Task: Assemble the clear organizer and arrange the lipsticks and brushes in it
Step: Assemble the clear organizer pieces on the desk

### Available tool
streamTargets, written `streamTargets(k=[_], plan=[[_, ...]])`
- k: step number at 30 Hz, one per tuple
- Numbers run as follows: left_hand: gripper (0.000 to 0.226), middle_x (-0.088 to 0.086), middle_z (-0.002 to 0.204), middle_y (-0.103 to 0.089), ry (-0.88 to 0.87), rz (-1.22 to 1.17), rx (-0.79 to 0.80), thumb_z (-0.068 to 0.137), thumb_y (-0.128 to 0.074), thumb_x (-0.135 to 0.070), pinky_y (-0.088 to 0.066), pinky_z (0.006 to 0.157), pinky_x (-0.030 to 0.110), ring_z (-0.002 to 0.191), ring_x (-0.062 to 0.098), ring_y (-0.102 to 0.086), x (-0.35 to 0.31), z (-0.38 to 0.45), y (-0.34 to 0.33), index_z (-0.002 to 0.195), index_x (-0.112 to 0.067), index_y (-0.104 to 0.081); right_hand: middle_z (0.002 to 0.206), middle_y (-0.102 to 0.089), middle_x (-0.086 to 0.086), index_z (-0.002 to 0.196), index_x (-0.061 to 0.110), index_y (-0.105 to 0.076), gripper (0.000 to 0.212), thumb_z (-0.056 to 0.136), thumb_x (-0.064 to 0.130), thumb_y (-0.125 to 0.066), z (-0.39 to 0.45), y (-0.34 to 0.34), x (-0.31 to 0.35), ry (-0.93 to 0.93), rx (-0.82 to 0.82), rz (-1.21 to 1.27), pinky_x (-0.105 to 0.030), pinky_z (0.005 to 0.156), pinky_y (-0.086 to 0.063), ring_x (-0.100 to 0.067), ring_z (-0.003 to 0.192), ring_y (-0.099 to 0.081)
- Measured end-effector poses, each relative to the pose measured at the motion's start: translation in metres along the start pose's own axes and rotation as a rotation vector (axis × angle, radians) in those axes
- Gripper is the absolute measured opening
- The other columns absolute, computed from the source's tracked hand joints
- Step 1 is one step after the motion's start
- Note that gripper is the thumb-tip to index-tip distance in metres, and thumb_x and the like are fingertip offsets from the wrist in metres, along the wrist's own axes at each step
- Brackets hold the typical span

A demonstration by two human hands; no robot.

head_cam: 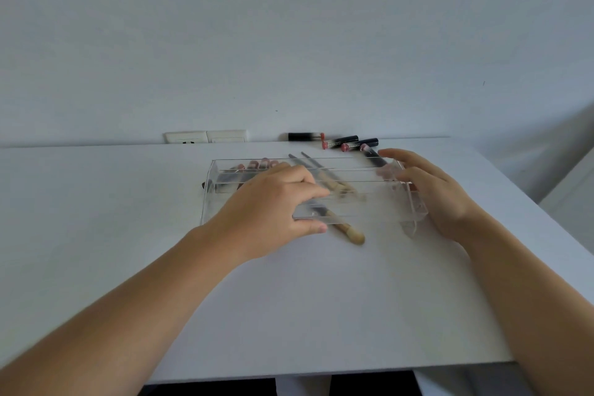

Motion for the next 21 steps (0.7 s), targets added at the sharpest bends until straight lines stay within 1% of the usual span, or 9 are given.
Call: streamTargets(k=[3, 5, 8, 12, 14, 16, 18, 19, 21], plan=[[0.049, -0.012, 0.104, -0.059, -0.005, 0.006, -0.011, 0.08, -0.08, -0.044, -0.047, 0.09, 0.038, 0.101, 0.014, -0.054, 0.001, -0.002, 0.002, 0.124, -0.026, -0.07, 0.111, -0.073, 0.013, 0.107, 0.049, -0.07, 0.039, 0.073, 0.037, -0.056, -0.001, 0.002, -0.001, -0.004, -0.026, 0.009, -0.02, 0.085, -0.042, 0.012, 0.095, -0.061], [0.048, -0.011, 0.104, -0.06, -0.008, 0.019, -0.016, 0.08, -0.081, -0.043, -0.046, 0.089, 0.036, 0.1, 0.015, -0.053, 0.002, -0.005, 0.002, 0.124, -0.025, -0.071, 0.108, -0.074, 0.006, 0.111, 0.041, -0.071, 0.037, 0.078, 0.029, -0.056, -0.001, 0.003, -0.002, -0.007, -0.052, 0.014, -0.022, 0.088, -0.043, 0.007, 0.094, -0.063], [0.047, -0.01, 0.103, -0.061, -0.018, 0.028, -0.032, 0.079, -0.082, -0.042, -0.045, 0.088, 0.033, 0.098, 0.014, -0.052, 0.002, -0.012, 0.003, 0.121, -0.023, -0.072, 0.103, -0.074, 0.01, 0.116, 0.033, -0.069, 0.035, 0.087, 0.02, -0.056, -0.003, 0.002, -0.001, 0.001, -0.065, -0.009, -0.023, 0.087, -0.042, 0.008, 0.091, -0.063], [0.045, -0.008, 0.1, -0.062, -0.035, 0.024, -0.056, 0.077, -0.084, -0.039, -0.041, 0.086, 0.028, 0.093, 0.015, -0.052, -0.002, -0.016, 0.004, 0.117, -0.02, -0.074, 0.102, -0.075, 0.011, 0.115, 0.035, -0.069, 0.042, 0.077, 0.028, -0.053, -0.005, 0.0, 0.002, -0.021, -0.081, -0.044, -0.022, 0.087, -0.042, 0.007, 0.091, -0.064], [0.045, -0.007, 0.099, -0.061, -0.048, 0.03, -0.064, 0.077, -0.085, -0.038, -0.04, 0.086, 0.027, 0.092, 0.015, -0.051, -0.003, -0.018, 0.004, 0.116, -0.019, -0.075, 0.103, -0.074, 0.01, 0.116, 0.035, -0.068, 0.039, 0.082, 0.025, -0.053, -0.007, -0.001, 0.002, -0.026, -0.071, -0.055, -0.023, 0.084, -0.042, 0.01, 0.088, -0.064], [0.044, -0.008, 0.099, -0.059, -0.06, 0.032, -0.073, 0.076, -0.085, -0.037, -0.037, 0.085, 0.023, 0.09, 0.009, -0.044, -0.003, -0.021, 0.003, 0.115, -0.02, -0.075, 0.105, -0.074, 0.011, 0.117, 0.036, -0.067, 0.036, 0.086, 0.024, -0.055, -0.008, -0.002, 0.001, -0.029, -0.056, -0.073, -0.022, 0.083, -0.042, 0.011, 0.089, -0.064], [0.044, -0.009, 0.099, -0.058, -0.069, 0.034, -0.08, 0.076, -0.085, -0.037, -0.034, 0.085, 0.02, 0.089, 0.005, -0.039, -0.003, -0.023, 0.003, 0.116, -0.021, -0.075, 0.099, -0.072, 0.018, 0.116, 0.038, -0.067, 0.031, 0.094, 0.02, -0.057, -0.009, -0.003, 0.001, -0.025, -0.06, -0.097, -0.021, 0.082, -0.041, 0.011, 0.087, -0.063], [0.045, -0.009, 0.099, -0.058, -0.073, 0.037, -0.082, 0.076, -0.085, -0.037, -0.033, 0.085, 0.02, 0.089, 0.005, -0.038, -0.003, -0.024, 0.003, 0.116, -0.021, -0.074, 0.096, -0.071, 0.02, 0.115, 0.041, -0.067, 0.029, 0.096, 0.022, -0.057, -0.01, -0.003, 0.0, -0.026, -0.067, -0.113, -0.021, 0.082, -0.041, 0.01, 0.087, -0.063], [0.047, -0.009, 0.099, -0.057, -0.081, 0.045, -0.086, 0.075, -0.086, -0.037, -0.036, 0.085, 0.023, 0.09, 0.006, -0.039, -0.003, -0.026, 0.003, 0.117, -0.021, -0.074, 0.102, -0.071, 0.013, 0.115, 0.047, -0.066, 0.026, 0.097, 0.029, -0.057, -0.012, -0.003, -0.001, -0.028, -0.083, -0.144, -0.023, 0.086, -0.043, 0.001, 0.098, -0.063]])
Point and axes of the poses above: each hand's wrist, its own z-axis towards the middle knuckle, its own y-axis out of the back of the hand, x = y × z, the point moved 9 cm from there along z, towards the middle knuckle
